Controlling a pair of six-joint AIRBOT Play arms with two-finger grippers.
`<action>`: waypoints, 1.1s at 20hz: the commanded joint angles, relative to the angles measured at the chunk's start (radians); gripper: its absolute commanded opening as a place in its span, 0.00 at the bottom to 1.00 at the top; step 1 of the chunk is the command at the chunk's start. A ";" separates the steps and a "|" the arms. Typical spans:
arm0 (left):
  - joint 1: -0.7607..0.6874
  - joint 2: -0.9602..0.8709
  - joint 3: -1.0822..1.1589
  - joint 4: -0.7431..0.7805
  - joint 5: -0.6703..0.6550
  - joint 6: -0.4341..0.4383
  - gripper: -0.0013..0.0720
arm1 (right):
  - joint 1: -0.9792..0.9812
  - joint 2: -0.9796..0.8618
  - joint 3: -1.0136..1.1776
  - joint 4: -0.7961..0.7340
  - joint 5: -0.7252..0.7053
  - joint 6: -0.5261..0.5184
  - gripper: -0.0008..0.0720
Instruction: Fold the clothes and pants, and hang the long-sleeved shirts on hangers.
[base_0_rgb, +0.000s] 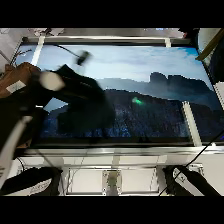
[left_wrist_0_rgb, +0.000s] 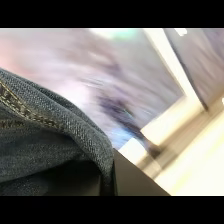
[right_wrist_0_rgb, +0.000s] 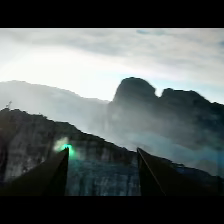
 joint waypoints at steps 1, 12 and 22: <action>-0.266 -0.213 0.002 -0.033 0.135 0.006 0.05 | 0.000 -0.006 0.028 -0.068 0.000 -0.001 0.68; 0.371 0.098 -0.074 0.274 -0.296 -0.091 0.76 | 0.000 -0.091 0.026 -0.064 -0.003 -0.025 0.68; 0.552 0.281 -0.682 -0.059 -0.049 0.135 0.76 | 0.001 -0.323 0.026 0.269 0.076 0.012 0.68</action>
